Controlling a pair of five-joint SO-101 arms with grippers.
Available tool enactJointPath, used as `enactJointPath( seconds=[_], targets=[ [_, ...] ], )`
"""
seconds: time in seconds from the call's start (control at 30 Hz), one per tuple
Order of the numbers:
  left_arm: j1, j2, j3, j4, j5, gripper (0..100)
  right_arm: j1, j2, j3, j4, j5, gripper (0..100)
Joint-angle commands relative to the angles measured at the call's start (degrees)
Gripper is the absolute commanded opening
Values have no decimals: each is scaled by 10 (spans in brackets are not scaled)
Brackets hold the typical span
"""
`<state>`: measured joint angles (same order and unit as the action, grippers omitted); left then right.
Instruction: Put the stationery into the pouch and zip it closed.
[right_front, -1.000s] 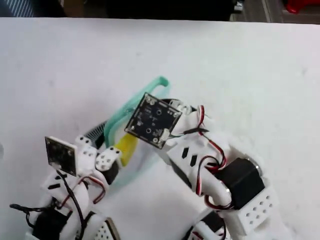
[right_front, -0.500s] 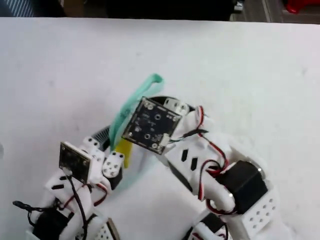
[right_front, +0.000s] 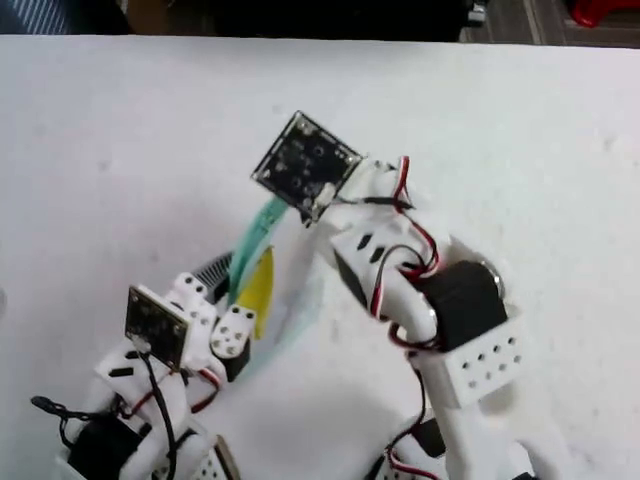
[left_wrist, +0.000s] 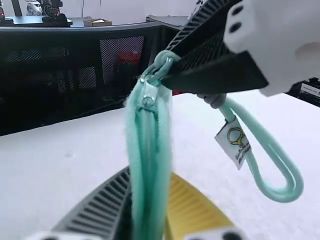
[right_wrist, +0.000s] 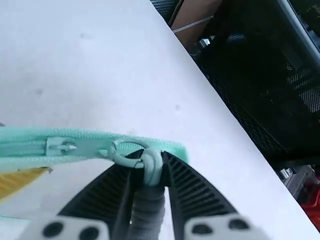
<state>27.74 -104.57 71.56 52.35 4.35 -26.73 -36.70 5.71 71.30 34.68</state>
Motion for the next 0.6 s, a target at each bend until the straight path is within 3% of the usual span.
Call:
enactJointPath(
  seconds=[0.0,0.3,0.57],
  targets=[
    [6,-4,0,17,-4,20,66,19,-29,-22,1,17],
    [7,-4,-1,24,-4,20,122,69,-32,-79,0,17],
    [7,-4,-2,25,-4,20,-20,55,-100,-101,0,17]
  ],
)
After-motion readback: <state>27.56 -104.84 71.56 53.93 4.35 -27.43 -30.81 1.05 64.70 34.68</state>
